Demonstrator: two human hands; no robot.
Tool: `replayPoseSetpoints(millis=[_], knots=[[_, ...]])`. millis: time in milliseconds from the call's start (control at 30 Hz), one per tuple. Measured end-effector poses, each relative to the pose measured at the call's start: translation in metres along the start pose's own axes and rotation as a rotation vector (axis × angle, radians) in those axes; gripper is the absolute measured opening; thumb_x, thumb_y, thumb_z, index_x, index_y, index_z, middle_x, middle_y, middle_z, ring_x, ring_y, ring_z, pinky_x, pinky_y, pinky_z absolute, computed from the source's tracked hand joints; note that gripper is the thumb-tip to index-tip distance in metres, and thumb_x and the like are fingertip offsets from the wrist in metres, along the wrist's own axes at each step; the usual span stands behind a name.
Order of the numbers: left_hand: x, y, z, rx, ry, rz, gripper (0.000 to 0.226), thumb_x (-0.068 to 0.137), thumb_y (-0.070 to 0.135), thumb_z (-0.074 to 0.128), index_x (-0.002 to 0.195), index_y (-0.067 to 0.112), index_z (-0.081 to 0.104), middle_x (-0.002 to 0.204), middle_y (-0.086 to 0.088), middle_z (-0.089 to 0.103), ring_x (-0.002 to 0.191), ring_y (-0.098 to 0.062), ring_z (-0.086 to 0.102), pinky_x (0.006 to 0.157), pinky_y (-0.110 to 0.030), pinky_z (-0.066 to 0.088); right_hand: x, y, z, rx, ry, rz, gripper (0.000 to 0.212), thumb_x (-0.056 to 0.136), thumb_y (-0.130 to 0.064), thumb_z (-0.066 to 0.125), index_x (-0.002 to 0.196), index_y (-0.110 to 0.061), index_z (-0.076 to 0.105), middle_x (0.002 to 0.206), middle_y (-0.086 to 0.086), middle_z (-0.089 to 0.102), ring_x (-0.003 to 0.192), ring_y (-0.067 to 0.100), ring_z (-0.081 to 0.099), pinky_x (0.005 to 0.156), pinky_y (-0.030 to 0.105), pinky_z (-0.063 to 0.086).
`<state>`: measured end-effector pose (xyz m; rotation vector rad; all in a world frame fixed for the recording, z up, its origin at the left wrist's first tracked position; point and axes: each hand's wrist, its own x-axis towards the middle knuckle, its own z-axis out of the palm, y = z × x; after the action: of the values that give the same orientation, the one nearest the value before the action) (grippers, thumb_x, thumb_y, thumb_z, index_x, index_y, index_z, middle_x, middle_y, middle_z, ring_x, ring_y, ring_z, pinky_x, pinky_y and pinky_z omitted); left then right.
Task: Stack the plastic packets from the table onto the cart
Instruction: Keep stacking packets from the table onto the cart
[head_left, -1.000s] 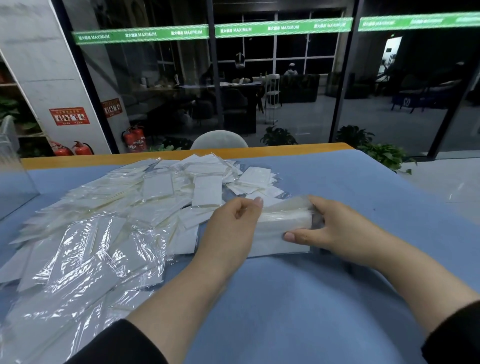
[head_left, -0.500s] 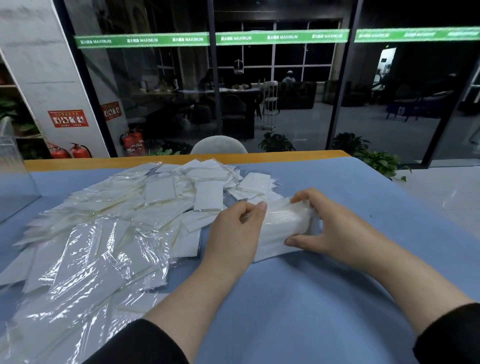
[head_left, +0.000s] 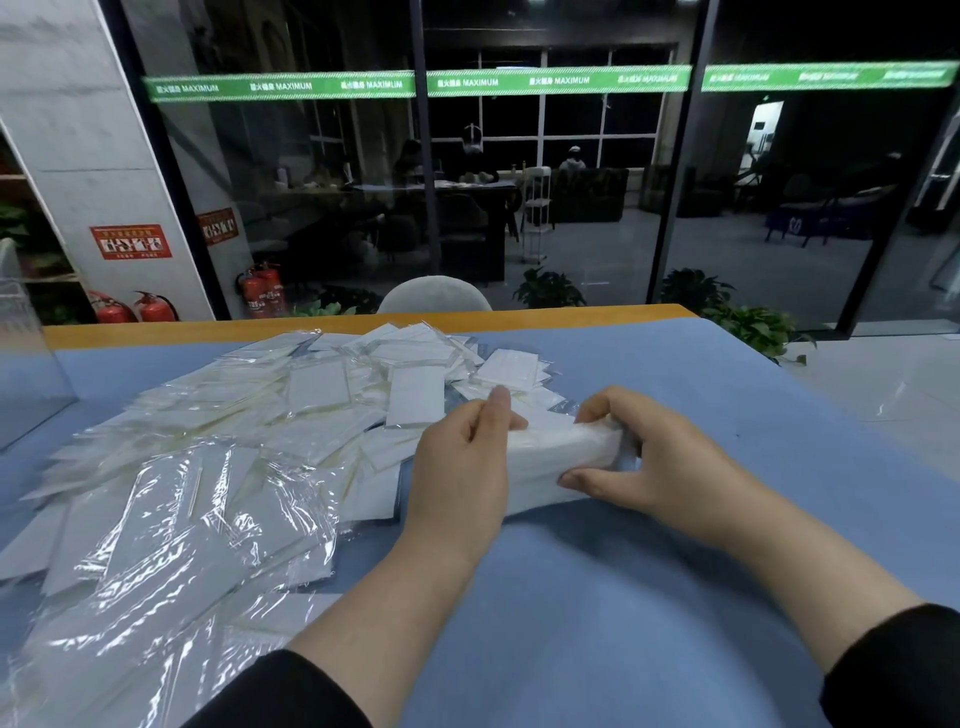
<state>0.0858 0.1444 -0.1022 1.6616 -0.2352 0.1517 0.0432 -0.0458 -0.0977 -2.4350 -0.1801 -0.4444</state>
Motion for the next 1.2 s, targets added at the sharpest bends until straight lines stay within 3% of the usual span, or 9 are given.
replayPoseSetpoints(millis=[200, 367, 467, 533, 667, 867, 967, 1067, 1200], knots=[[0.001, -0.005, 0.000, 0.010, -0.030, -0.030, 0.020, 0.099, 0.029, 0.060, 0.084, 0.019, 0.070, 0.071, 0.017, 0.064, 0.065, 0.003, 0.052, 0.058, -0.010, 0.037, -0.002, -0.007, 0.008, 0.019, -0.187, -0.001, 0.056, 0.083, -0.047, 0.077, 0.130, -0.048, 0.046, 0.124, -0.031, 0.043, 0.116, -0.006, 0.049, 0.095, 0.017, 0.042], [0.000, -0.003, 0.000, 0.095, -0.082, -0.022, 0.032, 0.100, 0.036, 0.060, 0.081, 0.010, 0.063, 0.067, 0.014, 0.055, 0.069, -0.008, 0.047, 0.062, -0.027, 0.035, -0.002, -0.009, 0.003, 0.050, -0.182, 0.033, 0.037, 0.089, -0.023, 0.070, 0.113, -0.046, 0.054, 0.109, -0.030, 0.054, 0.097, -0.006, 0.054, 0.078, 0.007, 0.039], [-0.002, 0.002, 0.000, 0.115, -0.105, -0.018, 0.031, 0.100, 0.043, 0.057, 0.090, 0.015, 0.065, 0.073, 0.014, 0.059, 0.064, -0.001, 0.049, 0.058, -0.016, 0.036, -0.002, -0.010, 0.003, 0.097, -0.140, 0.043, 0.034, 0.086, -0.016, 0.073, 0.105, -0.042, 0.061, 0.101, -0.028, 0.060, 0.092, -0.003, 0.057, 0.076, 0.009, 0.041], [-0.003, 0.007, -0.001, 0.106, -0.134, -0.035, 0.021, 0.095, 0.049, 0.061, 0.102, 0.030, 0.063, 0.094, 0.019, 0.064, 0.082, 0.007, 0.056, 0.065, -0.009, 0.038, -0.003, -0.012, -0.001, 0.103, -0.118, 0.043, 0.034, 0.086, -0.014, 0.072, 0.104, -0.041, 0.061, 0.099, -0.029, 0.061, 0.092, -0.006, 0.056, 0.076, 0.007, 0.040], [-0.005, 0.005, -0.014, 0.272, -0.412, 0.073, 0.050, 0.085, 0.033, 0.078, 0.124, 0.046, 0.049, 0.112, 0.026, 0.055, 0.096, 0.016, 0.051, 0.073, -0.003, 0.040, -0.007, -0.015, -0.017, 0.098, -0.050, 0.044, 0.038, 0.086, -0.008, 0.073, 0.101, -0.041, 0.063, 0.102, -0.020, 0.065, 0.093, -0.006, 0.057, 0.078, 0.007, 0.040], [-0.007, 0.003, -0.013, 0.496, -0.566, 0.145, 0.029, 0.083, 0.030, 0.073, 0.104, 0.040, 0.055, 0.092, 0.012, 0.067, 0.082, -0.007, 0.061, 0.077, -0.033, 0.051, -0.038, -0.015, -0.031, -0.023, -0.111, 0.172, 0.023, 0.083, -0.025, 0.079, 0.097, -0.039, 0.065, 0.095, -0.022, 0.064, 0.089, -0.001, 0.059, 0.079, 0.020, 0.049], [-0.011, 0.004, -0.007, 0.457, -0.625, 0.147, 0.036, 0.083, 0.026, 0.071, 0.108, 0.041, 0.048, 0.093, 0.010, 0.063, 0.077, -0.010, 0.058, 0.069, -0.027, 0.049, -0.050, -0.014, -0.029, -0.138, -0.127, 0.203, 0.022, 0.086, -0.038, 0.075, 0.102, -0.040, 0.060, 0.106, -0.021, 0.058, 0.097, 0.002, 0.055, 0.089, 0.028, 0.047], [-0.015, 0.004, -0.006, 0.438, -0.623, 0.143, 0.043, 0.088, 0.015, 0.066, 0.113, 0.042, 0.042, 0.091, 0.011, 0.057, 0.065, -0.004, 0.051, 0.053, -0.016, 0.037, -0.056, -0.020, -0.024, -0.159, -0.101, 0.180, 0.022, 0.091, -0.033, 0.070, 0.106, -0.039, 0.056, 0.108, -0.018, 0.054, 0.098, 0.006, 0.053, 0.089, 0.029, 0.044], [-0.022, 0.014, -0.015, 0.322, -0.551, 0.152, 0.052, 0.087, 0.015, 0.075, 0.120, 0.045, 0.048, 0.110, 0.016, 0.058, 0.091, 0.000, 0.057, 0.074, -0.017, 0.042, -0.070, -0.042, -0.030, -0.128, 0.033, 0.180, 0.019, 0.091, -0.025, 0.070, 0.109, -0.025, 0.063, 0.101, -0.012, 0.059, 0.093, 0.010, 0.054, 0.083, 0.030, 0.044]])
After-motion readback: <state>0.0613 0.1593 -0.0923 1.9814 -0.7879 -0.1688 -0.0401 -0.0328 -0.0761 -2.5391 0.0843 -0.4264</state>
